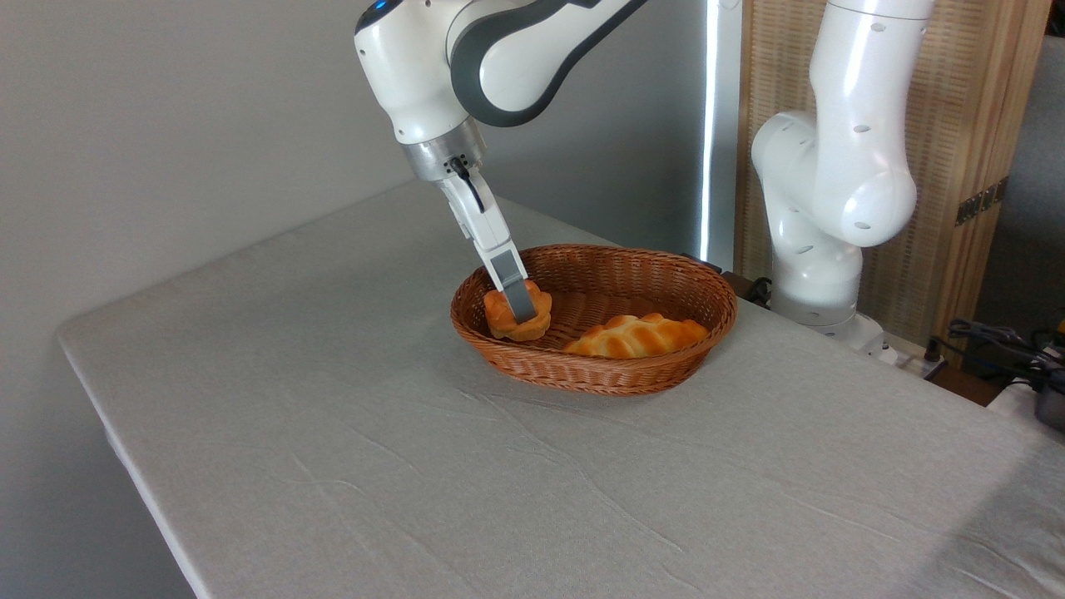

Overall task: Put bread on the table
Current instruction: 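Close the gripper on the round orange roll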

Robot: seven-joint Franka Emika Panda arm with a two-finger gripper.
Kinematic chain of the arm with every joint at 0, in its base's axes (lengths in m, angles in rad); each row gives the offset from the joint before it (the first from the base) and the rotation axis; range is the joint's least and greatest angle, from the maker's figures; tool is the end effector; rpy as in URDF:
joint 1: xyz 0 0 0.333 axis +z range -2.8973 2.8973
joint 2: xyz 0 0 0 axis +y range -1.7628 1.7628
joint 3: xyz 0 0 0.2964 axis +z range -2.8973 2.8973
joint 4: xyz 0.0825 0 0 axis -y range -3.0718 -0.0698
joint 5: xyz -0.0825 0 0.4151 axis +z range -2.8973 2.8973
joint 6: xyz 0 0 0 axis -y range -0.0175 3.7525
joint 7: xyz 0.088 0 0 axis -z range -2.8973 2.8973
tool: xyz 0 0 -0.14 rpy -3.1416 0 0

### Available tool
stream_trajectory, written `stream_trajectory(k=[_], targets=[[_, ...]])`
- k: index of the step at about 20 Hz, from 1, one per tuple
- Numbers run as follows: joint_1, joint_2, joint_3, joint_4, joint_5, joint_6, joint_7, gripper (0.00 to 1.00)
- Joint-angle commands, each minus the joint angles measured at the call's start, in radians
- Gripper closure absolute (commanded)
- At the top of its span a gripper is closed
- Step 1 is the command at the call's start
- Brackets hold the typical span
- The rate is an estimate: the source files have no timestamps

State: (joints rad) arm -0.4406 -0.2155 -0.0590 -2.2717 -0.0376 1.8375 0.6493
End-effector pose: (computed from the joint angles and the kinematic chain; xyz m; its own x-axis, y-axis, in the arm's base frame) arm 0.4181 -0.2327 0.3636 0.4082 -0.8987 -0.1606 -0.8903 -0.4308 0.1479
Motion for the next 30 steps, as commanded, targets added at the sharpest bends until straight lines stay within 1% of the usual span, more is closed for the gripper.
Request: stream_trajectory(k=[1,2,3,5,6,18,22,25,26,27,29,30], targets=[[-0.006,-0.013,-0.001,-0.031,0.021,0.051,0.0,0.58],[-0.006,-0.013,-0.001,-0.031,0.021,0.051,0.0,0.7],[-0.006,-0.015,-0.001,-0.031,0.021,0.049,0.0,0.76],[-0.006,-0.015,-0.001,-0.031,0.021,0.049,0.0,0.86],[-0.006,-0.015,-0.001,-0.031,0.021,0.049,0.0,0.87],[-0.006,-0.015,-0.001,-0.031,0.022,0.036,0.006,0.88],[-0.006,-0.018,-0.001,-0.028,0.053,0.0,0.015,0.9],[-0.006,-0.021,0.001,-0.023,0.053,-0.004,0.018,0.9],[-0.006,-0.022,-0.001,-0.022,0.055,-0.024,0.023,0.9],[-0.006,-0.031,0.004,0.003,0.065,-0.08,0.041,0.9],[-0.004,-0.033,0.024,0.087,0.096,-0.194,0.094,0.9],[-0.004,-0.033,0.047,0.122,0.096,-0.229,0.122,0.9]])
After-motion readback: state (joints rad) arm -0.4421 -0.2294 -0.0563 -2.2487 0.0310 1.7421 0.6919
